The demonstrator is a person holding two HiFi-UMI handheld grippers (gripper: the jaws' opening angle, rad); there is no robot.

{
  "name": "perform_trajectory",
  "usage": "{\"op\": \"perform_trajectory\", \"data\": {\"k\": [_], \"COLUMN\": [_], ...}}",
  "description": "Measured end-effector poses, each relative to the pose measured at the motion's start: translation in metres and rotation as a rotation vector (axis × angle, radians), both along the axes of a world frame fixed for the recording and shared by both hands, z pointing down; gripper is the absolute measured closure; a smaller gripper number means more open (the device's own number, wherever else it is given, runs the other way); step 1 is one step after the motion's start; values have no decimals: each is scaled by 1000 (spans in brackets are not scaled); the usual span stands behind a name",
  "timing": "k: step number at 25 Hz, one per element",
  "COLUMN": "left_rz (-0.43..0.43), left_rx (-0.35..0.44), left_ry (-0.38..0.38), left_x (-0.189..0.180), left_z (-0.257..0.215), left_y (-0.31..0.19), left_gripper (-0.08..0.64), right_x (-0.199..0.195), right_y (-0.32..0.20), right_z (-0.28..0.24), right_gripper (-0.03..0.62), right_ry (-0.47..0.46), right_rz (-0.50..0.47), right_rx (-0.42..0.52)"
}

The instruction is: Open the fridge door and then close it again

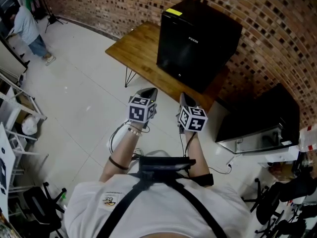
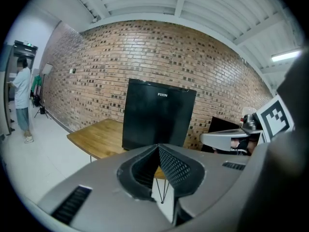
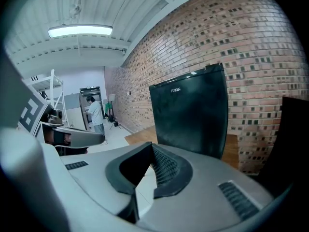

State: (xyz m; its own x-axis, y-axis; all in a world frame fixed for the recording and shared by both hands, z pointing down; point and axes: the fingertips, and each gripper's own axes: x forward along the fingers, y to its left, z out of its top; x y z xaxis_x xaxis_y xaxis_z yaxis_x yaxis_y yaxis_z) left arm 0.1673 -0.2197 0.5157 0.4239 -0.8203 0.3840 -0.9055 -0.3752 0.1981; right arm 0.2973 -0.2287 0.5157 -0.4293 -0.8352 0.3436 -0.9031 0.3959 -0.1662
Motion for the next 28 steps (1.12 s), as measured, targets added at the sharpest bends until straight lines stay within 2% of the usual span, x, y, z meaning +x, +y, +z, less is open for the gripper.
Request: {"op": "perform_trajectory", "data": {"k": [13, 28], "left_rz": [32, 7], "left_rx": [31, 22], "left_ry": [9, 35], "left_x": [-4, -7], "left_z": [-5, -4], "left_y": [-1, 0], "left_gripper": [560, 558], "right_x": [-14, -11], "right_y": [3, 6], "right_z": [-2, 1], "right_gripper": [577, 577], "right_ry": [14, 17], "right_rz": [-10, -12], "right_rx": [5, -1]}}
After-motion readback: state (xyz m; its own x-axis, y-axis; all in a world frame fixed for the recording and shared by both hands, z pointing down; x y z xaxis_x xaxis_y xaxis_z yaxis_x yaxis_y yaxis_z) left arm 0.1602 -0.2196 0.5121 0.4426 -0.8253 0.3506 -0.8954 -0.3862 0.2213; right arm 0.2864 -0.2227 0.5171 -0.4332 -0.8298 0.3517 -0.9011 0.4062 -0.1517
